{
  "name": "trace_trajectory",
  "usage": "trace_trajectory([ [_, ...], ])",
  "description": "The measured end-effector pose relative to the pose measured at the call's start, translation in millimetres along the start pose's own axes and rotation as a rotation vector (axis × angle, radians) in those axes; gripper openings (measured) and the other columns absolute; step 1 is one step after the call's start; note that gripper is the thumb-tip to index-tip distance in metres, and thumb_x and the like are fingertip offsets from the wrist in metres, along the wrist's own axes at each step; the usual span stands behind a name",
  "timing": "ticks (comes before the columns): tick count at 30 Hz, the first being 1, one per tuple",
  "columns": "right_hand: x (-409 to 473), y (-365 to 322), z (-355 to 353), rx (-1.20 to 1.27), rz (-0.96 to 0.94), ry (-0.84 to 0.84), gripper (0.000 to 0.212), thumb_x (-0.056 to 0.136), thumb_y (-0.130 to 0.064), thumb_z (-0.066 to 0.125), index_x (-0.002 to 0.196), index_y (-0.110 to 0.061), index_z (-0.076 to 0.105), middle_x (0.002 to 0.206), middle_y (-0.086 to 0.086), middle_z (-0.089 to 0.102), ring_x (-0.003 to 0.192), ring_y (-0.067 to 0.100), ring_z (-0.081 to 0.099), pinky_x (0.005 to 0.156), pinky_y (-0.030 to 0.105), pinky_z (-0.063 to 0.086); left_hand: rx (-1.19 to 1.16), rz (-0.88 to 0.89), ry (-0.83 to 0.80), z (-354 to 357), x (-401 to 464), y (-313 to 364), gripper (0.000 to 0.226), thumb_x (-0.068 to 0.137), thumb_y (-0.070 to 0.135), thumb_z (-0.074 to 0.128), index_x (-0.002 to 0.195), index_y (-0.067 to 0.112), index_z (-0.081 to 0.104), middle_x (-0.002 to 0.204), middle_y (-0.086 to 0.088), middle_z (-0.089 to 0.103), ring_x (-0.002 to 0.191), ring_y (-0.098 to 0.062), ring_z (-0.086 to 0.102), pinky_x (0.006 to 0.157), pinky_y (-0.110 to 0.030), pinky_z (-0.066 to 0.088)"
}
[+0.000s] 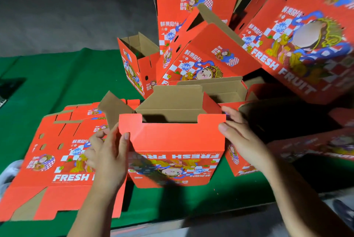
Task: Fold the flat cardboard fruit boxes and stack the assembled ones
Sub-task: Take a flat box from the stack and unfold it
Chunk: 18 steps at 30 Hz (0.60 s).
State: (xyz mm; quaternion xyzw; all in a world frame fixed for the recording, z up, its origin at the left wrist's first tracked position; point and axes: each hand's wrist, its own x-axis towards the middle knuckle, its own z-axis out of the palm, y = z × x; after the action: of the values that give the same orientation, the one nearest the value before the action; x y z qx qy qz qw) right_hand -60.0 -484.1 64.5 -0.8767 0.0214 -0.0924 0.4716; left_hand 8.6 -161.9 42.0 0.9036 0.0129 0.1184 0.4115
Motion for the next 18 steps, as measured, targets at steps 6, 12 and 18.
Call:
trace_trajectory([
  [6,-2.0,-2.2,6.8,-0.546,-0.025,0.253,0.054,0.087,-0.077,0.047,0.125,-0.040,0.050,0.146,0.000,0.030,0.136,0.028,0.039,0.095,0.043,0.048,0.095,-0.045,0.041,0.6,2.9,9.3,0.043,0.102,0.034,0.057,0.143,0.019,0.060,0.140,-0.017,0.041,0.129,-0.033,0.038,0.107,-0.047,0.037],
  [12,-3.7,11.3,22.1,-0.369,0.153,0.342,0.050,0.094,-0.049,0.063,0.132,-0.027,0.037,0.132,0.012,0.049,0.119,0.037,0.052,0.087,0.041,0.044,0.237,-0.014,0.082,3.5,1.8,14.8,0.051,0.093,0.046,0.070,0.141,0.034,0.059,0.136,-0.012,0.042,0.117,-0.039,0.041,0.101,-0.047,0.031],
  [18,2.9,-16.3,31.2,-0.562,0.035,0.256,0.106,0.086,-0.009,0.064,0.159,-0.042,-0.005,0.168,0.016,0.008,0.152,0.042,0.020,0.117,0.054,0.034,0.351,0.185,0.100,2.8,4.2,17.0,0.082,0.090,0.026,0.076,0.159,0.014,0.033,0.123,-0.020,0.052,0.101,-0.044,0.046,0.088,-0.056,0.036],
])
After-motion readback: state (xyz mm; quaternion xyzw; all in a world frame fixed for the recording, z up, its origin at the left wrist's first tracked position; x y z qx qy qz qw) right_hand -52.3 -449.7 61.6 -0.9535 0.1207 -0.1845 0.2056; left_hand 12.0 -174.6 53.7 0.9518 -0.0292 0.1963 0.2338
